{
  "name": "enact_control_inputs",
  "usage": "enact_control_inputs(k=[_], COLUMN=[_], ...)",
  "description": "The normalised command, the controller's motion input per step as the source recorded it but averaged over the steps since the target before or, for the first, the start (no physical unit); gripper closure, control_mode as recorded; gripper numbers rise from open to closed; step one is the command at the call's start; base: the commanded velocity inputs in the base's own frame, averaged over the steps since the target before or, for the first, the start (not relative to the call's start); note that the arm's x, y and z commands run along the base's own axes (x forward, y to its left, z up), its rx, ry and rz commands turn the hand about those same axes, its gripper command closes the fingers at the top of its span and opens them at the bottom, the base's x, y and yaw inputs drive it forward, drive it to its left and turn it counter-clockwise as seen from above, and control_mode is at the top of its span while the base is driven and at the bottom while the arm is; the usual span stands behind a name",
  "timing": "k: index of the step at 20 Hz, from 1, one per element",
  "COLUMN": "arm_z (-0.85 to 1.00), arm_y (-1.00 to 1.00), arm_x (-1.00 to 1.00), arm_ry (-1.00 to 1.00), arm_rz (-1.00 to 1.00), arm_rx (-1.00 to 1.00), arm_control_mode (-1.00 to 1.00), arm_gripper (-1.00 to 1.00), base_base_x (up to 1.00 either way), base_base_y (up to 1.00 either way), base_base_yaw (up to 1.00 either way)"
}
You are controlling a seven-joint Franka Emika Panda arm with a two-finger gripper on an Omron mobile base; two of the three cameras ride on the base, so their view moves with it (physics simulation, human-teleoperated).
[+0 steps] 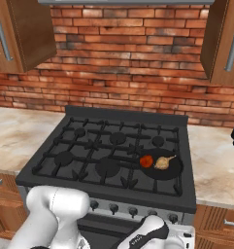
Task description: Place the pan on the front right burner on the stove. Then place the tomato and the onion in the pan and turn on the front right burner.
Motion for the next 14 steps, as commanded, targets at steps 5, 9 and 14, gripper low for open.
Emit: enact_control_inputs(k=[5,9,14], arm_z=[-0.19,-0.21,-0.18], arm_y=[-0.12,-0.1,-0.09], arm_x=[0.11,0.12,0.18], arm_ry=[0.0,0.0,0.0], arm_rz=[0.0,0.0,0.0], arm_rx=[0.0,0.0,0.0], arm_control_mode=[-1.0,-1.0,-1.0], arm_gripper=[-1.0,-1.0,-1.0], base_base_x=[0.0,0.0,0.0], base_base_y=[0.0,0.0,0.0], base_base_yaw=[0.0,0.0,0.0])
